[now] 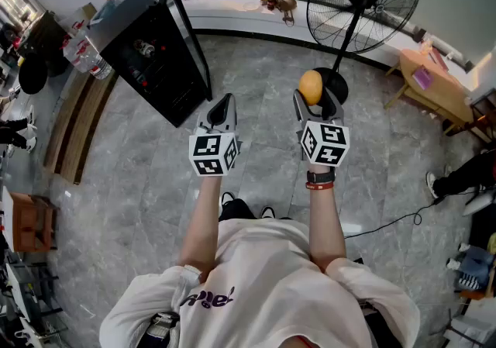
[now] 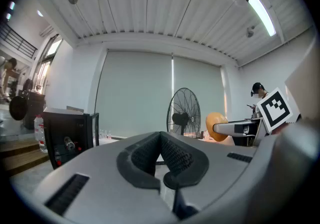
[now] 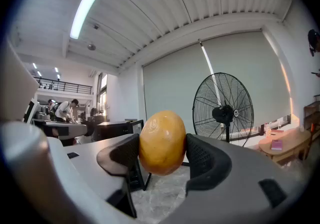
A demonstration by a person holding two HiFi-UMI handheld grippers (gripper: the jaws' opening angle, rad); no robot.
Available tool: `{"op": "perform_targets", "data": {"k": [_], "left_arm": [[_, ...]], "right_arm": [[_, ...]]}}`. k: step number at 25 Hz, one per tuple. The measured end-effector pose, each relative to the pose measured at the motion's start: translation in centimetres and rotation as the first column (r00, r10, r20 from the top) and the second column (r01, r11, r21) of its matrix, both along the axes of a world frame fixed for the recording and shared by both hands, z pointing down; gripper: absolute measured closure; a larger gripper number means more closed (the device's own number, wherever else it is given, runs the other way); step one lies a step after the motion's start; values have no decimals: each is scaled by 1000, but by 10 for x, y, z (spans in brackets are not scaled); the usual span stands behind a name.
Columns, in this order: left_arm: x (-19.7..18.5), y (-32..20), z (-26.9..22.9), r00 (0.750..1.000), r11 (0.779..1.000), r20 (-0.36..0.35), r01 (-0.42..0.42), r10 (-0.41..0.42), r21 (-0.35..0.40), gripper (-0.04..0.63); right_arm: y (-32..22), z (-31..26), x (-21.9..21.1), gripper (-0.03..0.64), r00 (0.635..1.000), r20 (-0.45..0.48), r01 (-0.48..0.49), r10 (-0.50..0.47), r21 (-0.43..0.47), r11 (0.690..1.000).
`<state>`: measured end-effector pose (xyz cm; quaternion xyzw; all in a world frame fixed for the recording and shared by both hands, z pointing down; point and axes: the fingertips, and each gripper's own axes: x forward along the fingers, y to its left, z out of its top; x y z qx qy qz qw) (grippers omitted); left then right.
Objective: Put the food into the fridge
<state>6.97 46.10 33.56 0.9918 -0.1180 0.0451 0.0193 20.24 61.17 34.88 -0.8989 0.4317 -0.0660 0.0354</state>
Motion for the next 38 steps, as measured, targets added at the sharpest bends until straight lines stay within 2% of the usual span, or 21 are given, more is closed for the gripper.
{"op": "perform_targets", "data": {"k": [6, 15, 25, 32, 38], "left_arm": [[-5, -19, 8, 999, 999, 19, 48, -48, -18, 578], [-29, -119, 30, 983, 982, 31, 182, -180, -57, 578], [-32, -227, 19, 958, 954, 2, 285, -286, -89, 578], [-43, -293, 24, 924, 918, -4, 380, -383, -110, 578], [-58, -337, 20, 901, 897, -4, 431, -433, -97, 578]], "right_arm": [[-32, 11, 1, 309, 996, 48, 70, -71, 11, 997], [-161, 26, -12, 308, 968, 86, 235, -234, 7, 972], [-295, 17, -22, 308, 915, 95, 394, -392, -13, 919], [-371, 22, -31, 308, 866, 107, 494, -489, -26, 869], [-429, 17, -47, 308, 828, 104, 556, -551, -28, 831]]}}
